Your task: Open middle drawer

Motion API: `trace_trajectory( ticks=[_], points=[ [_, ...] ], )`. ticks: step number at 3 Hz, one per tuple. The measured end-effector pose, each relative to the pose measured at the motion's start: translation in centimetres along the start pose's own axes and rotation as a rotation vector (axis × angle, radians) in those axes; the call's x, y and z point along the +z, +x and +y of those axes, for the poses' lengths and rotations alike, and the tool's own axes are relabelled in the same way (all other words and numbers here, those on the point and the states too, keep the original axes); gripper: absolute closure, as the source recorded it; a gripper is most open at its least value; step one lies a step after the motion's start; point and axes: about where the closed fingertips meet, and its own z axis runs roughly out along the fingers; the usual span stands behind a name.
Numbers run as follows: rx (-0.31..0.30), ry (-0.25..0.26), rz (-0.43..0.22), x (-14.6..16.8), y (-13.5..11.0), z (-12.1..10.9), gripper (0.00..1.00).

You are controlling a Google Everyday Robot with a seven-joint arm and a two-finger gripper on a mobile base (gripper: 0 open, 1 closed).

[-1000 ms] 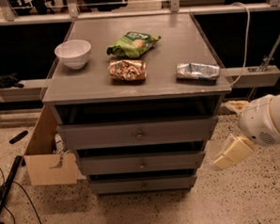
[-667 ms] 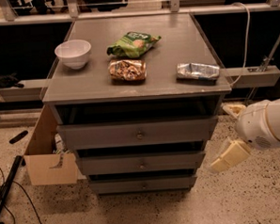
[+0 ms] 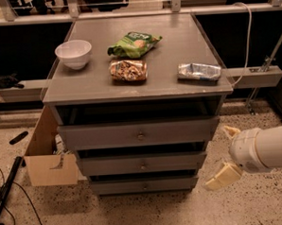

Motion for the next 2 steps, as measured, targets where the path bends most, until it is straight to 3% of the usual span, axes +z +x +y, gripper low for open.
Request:
trace_trajectory(
  ticks=[1, 2],
  points=[
    [0.008, 0.007, 0.025, 3.6, 3.3, 0.2, 0.0],
    [0.014, 0.0, 0.044, 5.8, 5.0, 0.0, 0.0]
  ],
)
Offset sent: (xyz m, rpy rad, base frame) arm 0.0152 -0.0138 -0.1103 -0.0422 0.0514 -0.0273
